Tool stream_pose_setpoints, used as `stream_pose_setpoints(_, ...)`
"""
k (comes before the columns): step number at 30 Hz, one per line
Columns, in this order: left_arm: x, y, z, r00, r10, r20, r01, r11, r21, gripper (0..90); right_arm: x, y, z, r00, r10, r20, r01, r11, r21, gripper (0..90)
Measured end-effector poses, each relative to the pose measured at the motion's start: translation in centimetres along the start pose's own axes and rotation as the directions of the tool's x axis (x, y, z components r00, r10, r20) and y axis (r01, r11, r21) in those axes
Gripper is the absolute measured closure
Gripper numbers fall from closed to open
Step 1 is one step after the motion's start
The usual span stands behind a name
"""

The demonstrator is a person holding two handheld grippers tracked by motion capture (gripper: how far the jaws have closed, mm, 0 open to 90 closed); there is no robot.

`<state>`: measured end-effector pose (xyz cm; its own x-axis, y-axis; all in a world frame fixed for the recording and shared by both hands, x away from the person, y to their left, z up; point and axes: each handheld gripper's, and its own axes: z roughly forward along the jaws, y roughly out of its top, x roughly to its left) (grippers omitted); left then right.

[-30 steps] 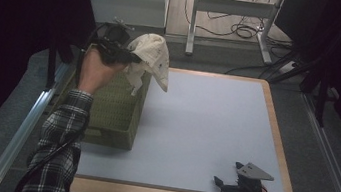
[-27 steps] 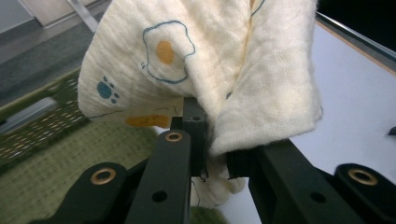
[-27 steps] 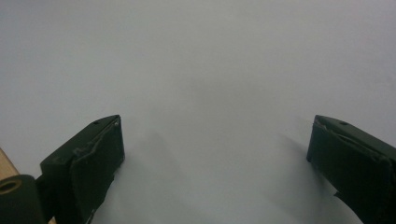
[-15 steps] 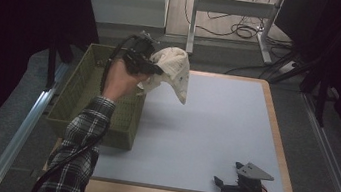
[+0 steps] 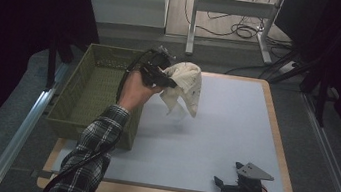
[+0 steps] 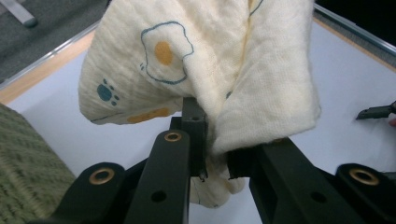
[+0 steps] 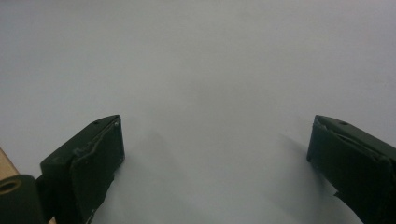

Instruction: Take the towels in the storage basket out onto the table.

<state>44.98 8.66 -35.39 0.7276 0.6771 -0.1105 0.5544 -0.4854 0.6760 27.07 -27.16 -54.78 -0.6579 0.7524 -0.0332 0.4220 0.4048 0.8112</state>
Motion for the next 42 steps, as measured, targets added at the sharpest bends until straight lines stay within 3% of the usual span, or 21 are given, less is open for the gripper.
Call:
stream_pose_setpoints(7, -1.0, -0.5, 2.0, 0.9999, 0.005, 0.017, -0.005, 0.9996, 0.027, 79.7, 0.0, 0.0, 0.0, 1.0000, 0.000, -0.001, 0.000, 1.000, 0.000, 4.1)
stream_pose_setpoints(21, -3.1, -2.3, 6.8, 0.9968, -0.030, 0.074, 0.026, 0.9985, 0.047, 78.9, 0.0, 0.0, 0.0, 1.0000, -0.003, 0.000, 0.003, 1.000, -0.002, 4.1)
stream_pose_setpoints(29, -4.6, -3.9, 9.5, 0.9963, -0.002, 0.086, -0.003, 0.9979, 0.065, 77.3, 0.0, 0.0, 0.0, 1.0000, -0.003, 0.001, 0.003, 1.000, -0.002, 4.1)
stream_pose_setpoints(42, -5.5, -6.8, 13.8, 0.9981, 0.008, 0.061, -0.013, 0.9963, 0.085, 72.6, 0.0, 0.0, 0.0, 1.0000, -0.005, 0.002, 0.005, 1.000, -0.003, 4.2)
